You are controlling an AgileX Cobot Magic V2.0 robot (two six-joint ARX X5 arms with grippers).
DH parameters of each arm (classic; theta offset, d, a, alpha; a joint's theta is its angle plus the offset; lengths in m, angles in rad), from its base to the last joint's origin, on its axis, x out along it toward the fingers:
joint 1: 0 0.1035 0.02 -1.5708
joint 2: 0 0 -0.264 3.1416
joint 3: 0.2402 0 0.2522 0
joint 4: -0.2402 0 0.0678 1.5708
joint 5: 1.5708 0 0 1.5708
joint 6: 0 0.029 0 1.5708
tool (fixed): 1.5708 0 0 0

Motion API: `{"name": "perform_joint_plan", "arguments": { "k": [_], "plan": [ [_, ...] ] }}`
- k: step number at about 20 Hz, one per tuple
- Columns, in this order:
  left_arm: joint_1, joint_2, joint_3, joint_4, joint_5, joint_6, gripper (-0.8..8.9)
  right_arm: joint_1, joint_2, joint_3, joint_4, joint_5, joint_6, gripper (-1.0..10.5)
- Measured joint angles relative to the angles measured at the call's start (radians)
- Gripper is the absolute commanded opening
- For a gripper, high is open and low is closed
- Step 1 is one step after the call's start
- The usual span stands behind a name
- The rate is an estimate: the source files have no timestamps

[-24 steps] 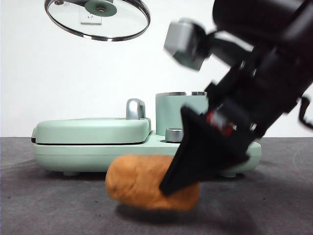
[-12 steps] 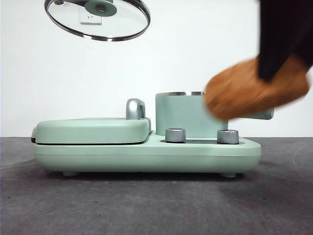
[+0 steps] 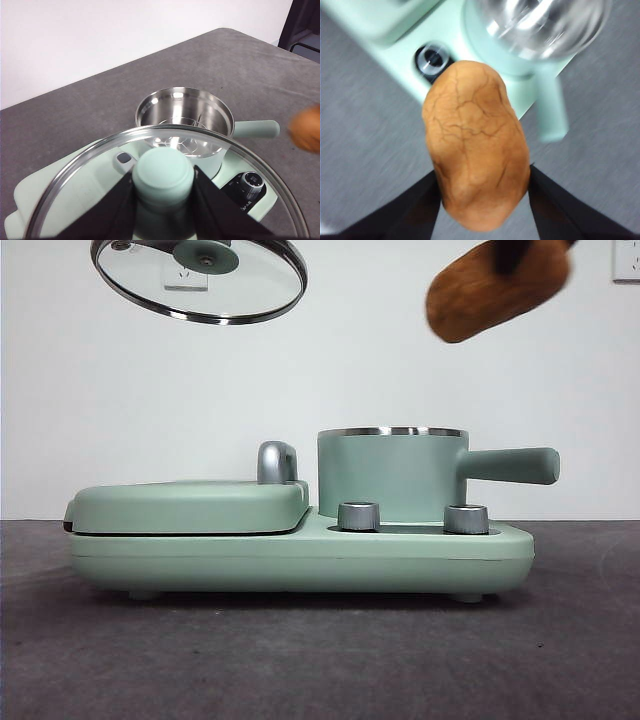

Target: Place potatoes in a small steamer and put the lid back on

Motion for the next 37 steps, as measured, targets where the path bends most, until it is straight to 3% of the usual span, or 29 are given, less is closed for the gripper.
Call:
{"name": "perform_joint_plan", "arguments": {
  "k": [4, 7, 11, 16, 23, 34, 37],
  "plan": [
    [0.002, 0.0, 0.0, 0.0, 0.0, 0.0, 0.13, -0.065, 0.145, 0.113, 0.085, -0.001, -0.057, 2.3],
    [0.002, 0.0, 0.0, 0.0, 0.0, 0.0, 0.13, -0.117, 0.253, 0.166, 0.187, -0.046, -0.085, 2.3],
    [0.004, 0.0, 0.0, 0.0, 0.0, 0.0, 0.13, -0.175, 0.357, 0.168, 0.29, -0.113, -0.111, 2.3],
    [0.022, 0.002, 0.0, 0.001, -0.005, 0.0, 0.13, -0.222, 0.454, 0.168, 0.39, -0.128, -0.146, 2.3],
    [0.025, 0.026, 0.0, 0.013, -0.004, 0.0, 0.13, -0.225, 0.502, 0.168, 0.406, -0.197, -0.152, 2.3],
    [0.026, 0.026, 0.0, 0.026, -0.004, 0.0, 0.13, -0.227, 0.542, 0.168, 0.41, -0.199, -0.152, 2.4],
    [0.026, 0.026, 0.0, 0.026, -0.004, 0.0, 0.13, -0.227, 0.542, 0.168, 0.414, -0.199, -0.152, 3.4]
  ]
}}
